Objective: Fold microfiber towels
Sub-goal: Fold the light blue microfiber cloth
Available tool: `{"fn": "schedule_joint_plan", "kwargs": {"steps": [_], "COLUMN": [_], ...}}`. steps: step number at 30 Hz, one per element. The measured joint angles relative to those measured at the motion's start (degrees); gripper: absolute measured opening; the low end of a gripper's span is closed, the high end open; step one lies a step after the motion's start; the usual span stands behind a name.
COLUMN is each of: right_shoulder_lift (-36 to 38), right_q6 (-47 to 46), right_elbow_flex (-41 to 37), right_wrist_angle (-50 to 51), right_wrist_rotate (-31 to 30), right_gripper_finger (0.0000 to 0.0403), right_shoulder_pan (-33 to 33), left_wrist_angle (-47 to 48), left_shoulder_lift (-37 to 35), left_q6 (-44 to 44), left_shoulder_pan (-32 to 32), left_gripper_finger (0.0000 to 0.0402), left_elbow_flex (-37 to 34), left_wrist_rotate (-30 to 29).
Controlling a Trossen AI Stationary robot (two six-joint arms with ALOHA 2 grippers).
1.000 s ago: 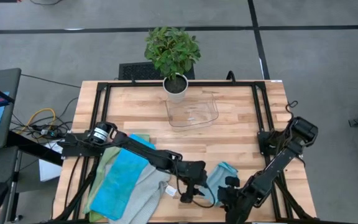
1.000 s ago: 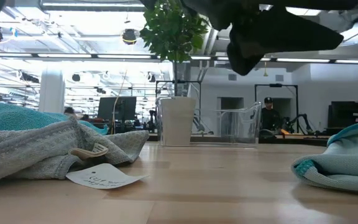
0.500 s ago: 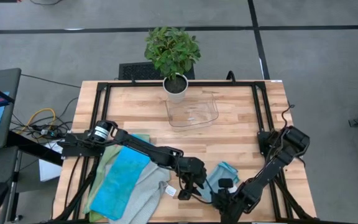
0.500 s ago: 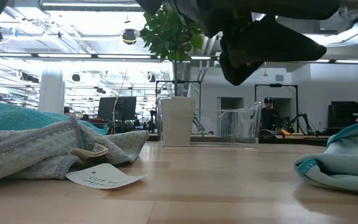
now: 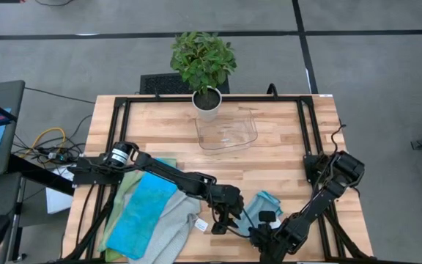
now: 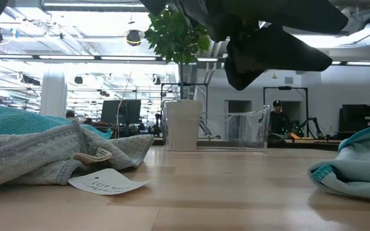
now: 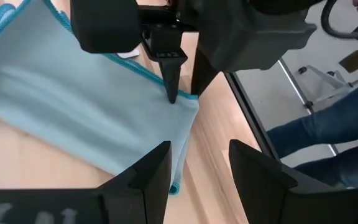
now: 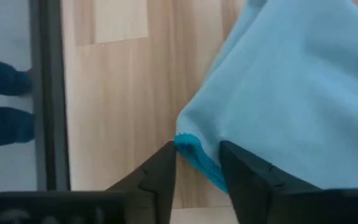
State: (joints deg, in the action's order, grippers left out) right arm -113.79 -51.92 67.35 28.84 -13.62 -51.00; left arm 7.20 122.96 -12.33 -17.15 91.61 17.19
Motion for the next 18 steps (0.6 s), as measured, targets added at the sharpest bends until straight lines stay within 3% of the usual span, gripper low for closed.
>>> {"fn": "schedule_joint_plan", "kwargs": {"steps": [5,8,13,18], "right_shoulder_lift": [-0.22,1.38,5.13,11.60], "right_q6": [-1.98,-1.42,-0.75,-1.84], "right_elbow_flex": [0.05,-0.39,-1.11,-1.22], "right_wrist_angle": [1.39,1.36,3.77,7.41], "right_wrist_rotate": [-0.27,1.34,2.44,-3.16], "right_gripper_finger": [0.0066,0.0017,0.0013,0.0009], "right_shoulder_pan": [0.02,0.49,1.68,3.11], "left_wrist_angle": [0.87,1.12,2.17,3.70], "left_shoulder_lift": [-0.04,-1.07,-6.28,-14.79], "left_q6": [-2.25,-5.01,-7.66,-7.65], "left_shoulder_pan": [0.16,1.01,3.24,5.46], "left_gripper_finger": [0.0153,0.0153,0.0153,0.0153], "left_elbow_flex": [0.00,0.00,0.00,0.01], "left_wrist_rotate": [0.63,6.55,10.97,9.80]}}
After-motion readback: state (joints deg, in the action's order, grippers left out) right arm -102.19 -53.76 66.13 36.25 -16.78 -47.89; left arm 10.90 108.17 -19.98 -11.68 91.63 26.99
